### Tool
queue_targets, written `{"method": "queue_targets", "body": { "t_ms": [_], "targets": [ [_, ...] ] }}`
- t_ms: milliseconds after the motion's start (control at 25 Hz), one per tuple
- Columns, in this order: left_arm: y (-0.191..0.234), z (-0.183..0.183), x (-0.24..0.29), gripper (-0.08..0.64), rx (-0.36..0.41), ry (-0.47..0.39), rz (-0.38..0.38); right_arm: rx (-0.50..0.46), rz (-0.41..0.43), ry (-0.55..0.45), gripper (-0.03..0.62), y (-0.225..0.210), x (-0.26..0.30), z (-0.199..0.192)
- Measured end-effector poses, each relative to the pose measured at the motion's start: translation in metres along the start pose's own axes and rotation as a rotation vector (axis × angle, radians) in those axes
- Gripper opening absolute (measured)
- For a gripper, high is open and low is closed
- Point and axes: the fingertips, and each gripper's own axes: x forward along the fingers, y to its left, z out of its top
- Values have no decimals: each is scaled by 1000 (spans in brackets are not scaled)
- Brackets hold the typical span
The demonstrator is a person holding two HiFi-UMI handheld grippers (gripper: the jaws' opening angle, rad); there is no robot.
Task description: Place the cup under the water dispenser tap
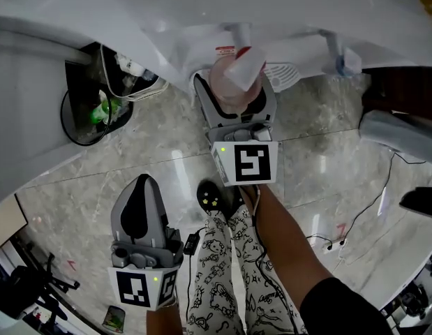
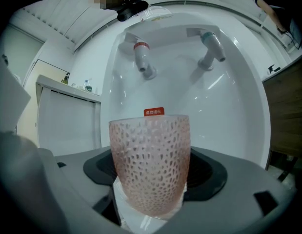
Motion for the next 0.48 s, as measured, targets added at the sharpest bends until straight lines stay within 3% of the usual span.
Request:
{"method": "queue_targets", "body": {
  "t_ms": [320, 480],
  "targets": [
    [0, 4, 4, -3, -12, 6, -13, -27, -91, 13, 359, -6, 5, -2],
    [-1, 6, 6, -3, -19, 8, -18, -86, -91, 69, 359, -3, 9, -8]
  ]
}}
